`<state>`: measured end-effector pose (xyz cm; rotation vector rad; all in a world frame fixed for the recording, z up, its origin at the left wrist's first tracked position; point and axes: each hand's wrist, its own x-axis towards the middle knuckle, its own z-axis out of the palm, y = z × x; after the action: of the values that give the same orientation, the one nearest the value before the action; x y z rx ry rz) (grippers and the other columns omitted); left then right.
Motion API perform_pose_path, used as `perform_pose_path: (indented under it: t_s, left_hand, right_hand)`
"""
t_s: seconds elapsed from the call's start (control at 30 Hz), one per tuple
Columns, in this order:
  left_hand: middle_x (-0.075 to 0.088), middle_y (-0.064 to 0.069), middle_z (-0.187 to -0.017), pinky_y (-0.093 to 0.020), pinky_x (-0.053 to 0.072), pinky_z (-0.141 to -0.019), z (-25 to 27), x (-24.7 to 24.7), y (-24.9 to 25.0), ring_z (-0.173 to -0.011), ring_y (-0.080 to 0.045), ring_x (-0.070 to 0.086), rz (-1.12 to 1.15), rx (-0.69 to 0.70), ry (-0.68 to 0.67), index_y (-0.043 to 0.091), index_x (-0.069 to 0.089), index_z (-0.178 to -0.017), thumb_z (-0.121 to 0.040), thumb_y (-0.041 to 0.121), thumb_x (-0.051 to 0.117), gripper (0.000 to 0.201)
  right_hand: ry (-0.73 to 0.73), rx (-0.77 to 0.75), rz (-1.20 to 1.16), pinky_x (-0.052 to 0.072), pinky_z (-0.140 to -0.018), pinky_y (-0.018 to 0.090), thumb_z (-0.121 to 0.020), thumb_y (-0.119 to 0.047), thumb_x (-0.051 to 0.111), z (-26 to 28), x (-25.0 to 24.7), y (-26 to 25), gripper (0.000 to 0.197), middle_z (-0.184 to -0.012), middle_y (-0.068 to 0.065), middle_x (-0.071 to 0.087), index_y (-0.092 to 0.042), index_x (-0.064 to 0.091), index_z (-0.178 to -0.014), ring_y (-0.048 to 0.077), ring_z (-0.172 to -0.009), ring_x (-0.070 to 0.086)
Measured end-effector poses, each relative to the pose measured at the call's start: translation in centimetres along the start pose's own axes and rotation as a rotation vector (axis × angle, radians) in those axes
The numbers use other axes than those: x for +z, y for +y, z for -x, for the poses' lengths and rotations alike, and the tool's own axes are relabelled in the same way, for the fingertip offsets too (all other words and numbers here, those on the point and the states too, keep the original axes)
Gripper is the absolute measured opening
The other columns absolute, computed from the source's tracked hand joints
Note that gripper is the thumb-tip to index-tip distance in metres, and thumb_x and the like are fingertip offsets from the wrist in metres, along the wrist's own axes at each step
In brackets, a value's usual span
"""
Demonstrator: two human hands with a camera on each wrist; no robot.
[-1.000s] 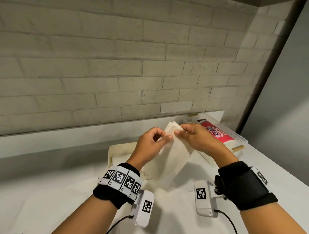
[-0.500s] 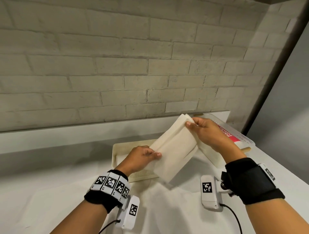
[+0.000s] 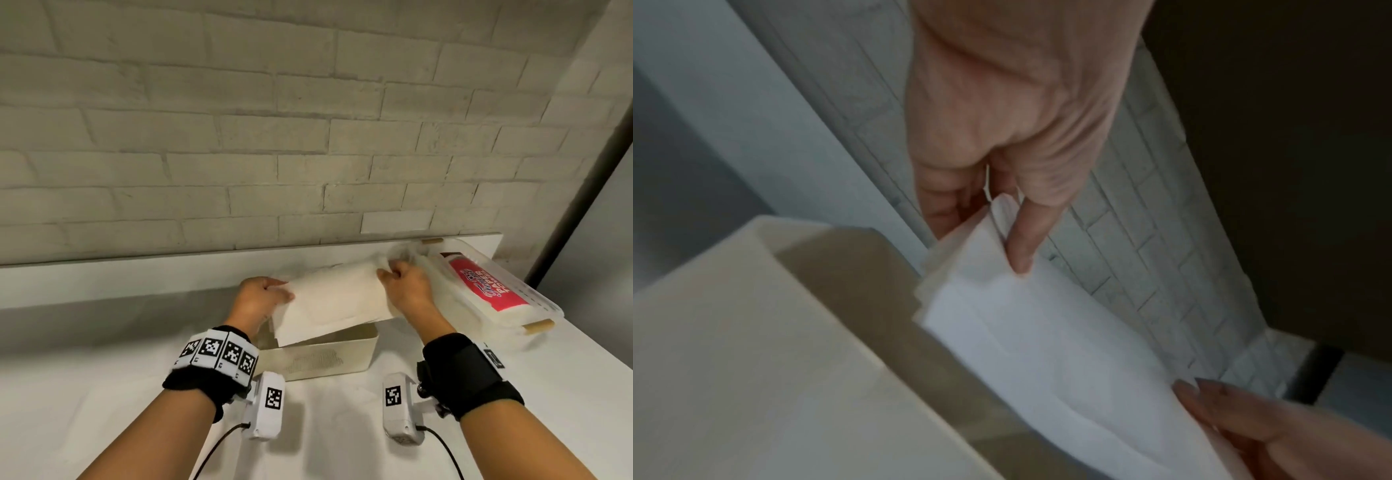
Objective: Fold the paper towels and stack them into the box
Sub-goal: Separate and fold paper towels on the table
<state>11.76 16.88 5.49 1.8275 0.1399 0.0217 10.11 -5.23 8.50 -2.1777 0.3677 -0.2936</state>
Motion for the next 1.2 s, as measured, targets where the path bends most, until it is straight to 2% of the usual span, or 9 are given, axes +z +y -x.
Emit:
perform_pose_path:
  t_s: [0.1,0.17,0.33,0.47,0.63,0.77,0.9,1.1,1.2]
  left_hand:
    - [0.059,-0.005,-0.101,-0.021,0.04,-0.072,-1.4,-0.4,-0.7,-0.085,-0.017,0.055,-0.181,0.003,0.094,0.008,0.061,-0.105,-0.078,0.008,0.073,0.029]
    - [0.059,-0.009,-0.106,-0.022,0.042,-0.068,-2.1,-0.4,-1.0,-0.081,-0.019,0.056,-0.303,-0.02,0.118,0.009,0.053,-0.105,-0.079,0.009,0.073,0.034]
    - [0.058,-0.017,-0.117,-0.031,0.05,-0.08,-3.5,0.6,-2.5,-0.103,-0.029,0.061,-0.818,-0.001,0.029,-0.001,0.03,-0.133,-0.088,0.006,0.056,0.053]
    - [0.059,-0.017,-0.115,-0.031,0.048,-0.081,-3.6,1.6,-3.2,-0.104,-0.03,0.06,-1.114,0.074,-0.128,0.001,0.043,-0.123,-0.09,0.0,0.043,0.033]
    - [0.06,-0.008,-0.121,-0.024,0.044,-0.089,-3.9,2.5,-3.6,-0.112,-0.021,0.059,-1.517,0.177,-0.284,0.006,0.054,-0.117,-0.095,0.007,0.041,0.026]
    - [0.058,-0.007,-0.123,-0.025,0.042,-0.094,-4.2,2.9,-4.0,-0.115,-0.02,0.056,-1.656,0.176,-0.34,0.009,0.055,-0.118,-0.096,0.011,0.042,0.027]
    - [0.056,-0.011,-0.124,-0.028,0.041,-0.095,-3.9,3.1,-4.0,-0.115,-0.024,0.054,-1.702,0.174,-0.35,0.006,0.056,-0.118,-0.095,0.007,0.039,0.028]
    - [0.054,-0.011,-0.119,-0.029,0.042,-0.089,-3.3,2.9,-3.2,-0.114,-0.025,0.046,-1.648,0.238,-0.254,0.007,0.06,-0.111,-0.091,0.006,0.041,0.027]
    - [0.062,-0.006,-0.114,-0.029,0.039,-0.09,-2.8,2.8,-3.2,-0.11,-0.023,0.053,-1.66,0.248,-0.292,0.011,0.062,-0.107,-0.092,0.011,0.042,0.025]
  right_hand:
    - [-0.03,0.03,0.112,0.044,-0.087,0.03,-0.092,-0.02,0.054,-1.2,2.4,0.6,0.034,-0.117,0.014,0.061,-0.011,0.051,-0.125,0.03,-0.111,0.056]
    - [-0.075,0.041,0.204,0.044,-0.079,0.027,-0.09,-0.014,0.054,-1.7,3.8,1.1,0.034,-0.112,0.014,0.062,-0.013,0.048,-0.123,0.028,-0.106,0.057]
    - [-0.225,-0.057,0.479,0.041,-0.066,0.026,-0.086,-0.003,0.048,-2.1,6.3,1.3,0.027,-0.103,0.013,0.06,-0.01,0.049,-0.112,0.027,-0.085,0.056]
    - [-0.404,-0.093,0.752,0.046,-0.076,0.029,-0.091,-0.005,0.042,-2.5,7.8,1.0,0.026,-0.114,0.014,0.061,-0.003,0.059,-0.11,0.029,-0.105,0.058]
    - [-0.473,-0.081,0.926,0.046,-0.078,0.026,-0.092,-0.003,0.044,-2.6,8.5,0.9,0.026,-0.119,0.012,0.058,-0.001,0.054,-0.116,0.025,-0.108,0.059]
    - [-0.526,-0.073,0.975,0.046,-0.09,0.026,-0.092,-0.006,0.047,-2.5,9.1,0.9,0.031,-0.128,0.013,0.052,-0.001,0.05,-0.123,0.024,-0.115,0.055]
    - [-0.559,-0.106,1.083,0.033,-0.104,0.021,-0.091,-0.012,0.052,-2.2,9.1,1.0,0.038,-0.123,0.005,0.052,-0.004,0.045,-0.127,0.018,-0.12,0.052]
    - [-0.488,-0.119,1.119,0.043,-0.097,0.028,-0.081,-0.012,0.068,-1.9,9.6,0.5,0.062,-0.135,0.009,0.04,-0.004,0.038,-0.135,0.022,-0.126,0.042]
    - [-0.537,-0.183,1.157,0.039,-0.096,0.025,-0.085,-0.016,0.063,-1.5,9.3,0.4,0.046,-0.121,0.011,0.049,-0.006,0.047,-0.126,0.021,-0.118,0.047]
